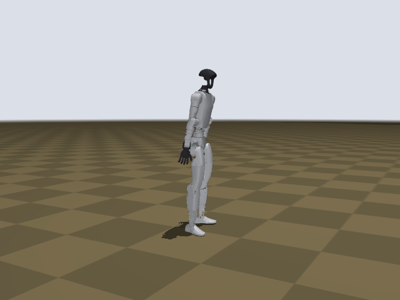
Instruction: Upper body actions
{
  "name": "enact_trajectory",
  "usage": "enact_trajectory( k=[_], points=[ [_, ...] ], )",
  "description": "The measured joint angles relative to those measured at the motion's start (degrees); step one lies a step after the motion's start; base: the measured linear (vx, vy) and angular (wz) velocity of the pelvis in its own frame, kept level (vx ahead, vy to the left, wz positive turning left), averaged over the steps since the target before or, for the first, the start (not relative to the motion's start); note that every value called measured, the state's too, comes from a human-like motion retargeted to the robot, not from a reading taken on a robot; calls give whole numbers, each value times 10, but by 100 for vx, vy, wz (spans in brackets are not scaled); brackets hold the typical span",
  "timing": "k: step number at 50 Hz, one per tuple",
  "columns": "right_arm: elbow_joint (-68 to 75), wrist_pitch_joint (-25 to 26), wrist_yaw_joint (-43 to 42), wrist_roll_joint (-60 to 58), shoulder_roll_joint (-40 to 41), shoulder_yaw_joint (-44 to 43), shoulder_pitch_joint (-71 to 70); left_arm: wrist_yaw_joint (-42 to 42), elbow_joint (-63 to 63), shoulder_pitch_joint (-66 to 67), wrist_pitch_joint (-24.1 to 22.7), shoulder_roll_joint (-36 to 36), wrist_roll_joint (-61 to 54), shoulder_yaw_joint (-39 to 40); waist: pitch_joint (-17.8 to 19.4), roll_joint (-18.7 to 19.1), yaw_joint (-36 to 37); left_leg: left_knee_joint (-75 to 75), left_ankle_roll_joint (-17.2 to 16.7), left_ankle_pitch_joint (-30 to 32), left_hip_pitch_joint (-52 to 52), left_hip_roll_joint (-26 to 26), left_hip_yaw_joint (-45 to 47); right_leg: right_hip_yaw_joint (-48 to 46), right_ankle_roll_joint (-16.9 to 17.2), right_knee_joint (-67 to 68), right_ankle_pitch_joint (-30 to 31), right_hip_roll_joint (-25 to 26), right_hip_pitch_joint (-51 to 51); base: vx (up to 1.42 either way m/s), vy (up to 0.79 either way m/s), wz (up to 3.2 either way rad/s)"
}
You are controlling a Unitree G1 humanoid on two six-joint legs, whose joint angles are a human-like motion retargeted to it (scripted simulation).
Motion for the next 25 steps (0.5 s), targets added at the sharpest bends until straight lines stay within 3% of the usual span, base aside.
enact_trajectory(
  k=[8, 17, 25],
  points=[
    [-21, 9, -20, -3, 10, 24, -45, 32, -13, -47, 18, 15, 3, -27, -7, -1, 1, 4, 0, 0, -2, 1, -2, -2, -1, 3, -1, -2, 0, 0, 0, 0],
    [-41, -1, 17, 31, 34, 41, -151, 40, -36, -162, 14, 33, -6, -55, 5, -2, 7, 44, -3, -8, -41, 17, -8, 8, -12, 71, -36, -8, -48, -10, -2, 2],
    [-100, -23, 52, 57, 29, 28, -299, 47, -77, -325, 10, 57, -21, -95, 49, -4, 13, 290, -17, -104, -228, 69, -54, 21, -9, 266, -123, -53, -194, -30, -8, 26]
  ],
)
